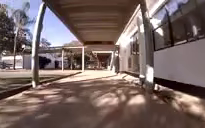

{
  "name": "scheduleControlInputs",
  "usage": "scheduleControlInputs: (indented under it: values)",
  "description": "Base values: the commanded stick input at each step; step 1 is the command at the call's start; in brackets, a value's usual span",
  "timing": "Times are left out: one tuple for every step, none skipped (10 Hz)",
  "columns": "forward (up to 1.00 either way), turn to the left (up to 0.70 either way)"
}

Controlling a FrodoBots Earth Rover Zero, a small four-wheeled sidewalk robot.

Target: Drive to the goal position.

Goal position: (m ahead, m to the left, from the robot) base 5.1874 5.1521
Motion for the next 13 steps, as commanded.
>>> scheduleControlInputs:
  values:
    - [0.70, 0.00]
    - [0.70, 0.00]
    - [0.70, 0.00]
    - [0.70, 0.00]
    - [0.70, 0.00]
    - [0.70, 0.00]
    - [0.70, 0.00]
    - [0.70, 0.00]
    - [0.70, 0.00]
    - [0.70, 0.00]
    - [0.70, 0.00]
    - [0.70, 0.00]
    - [0.70, 0.00]
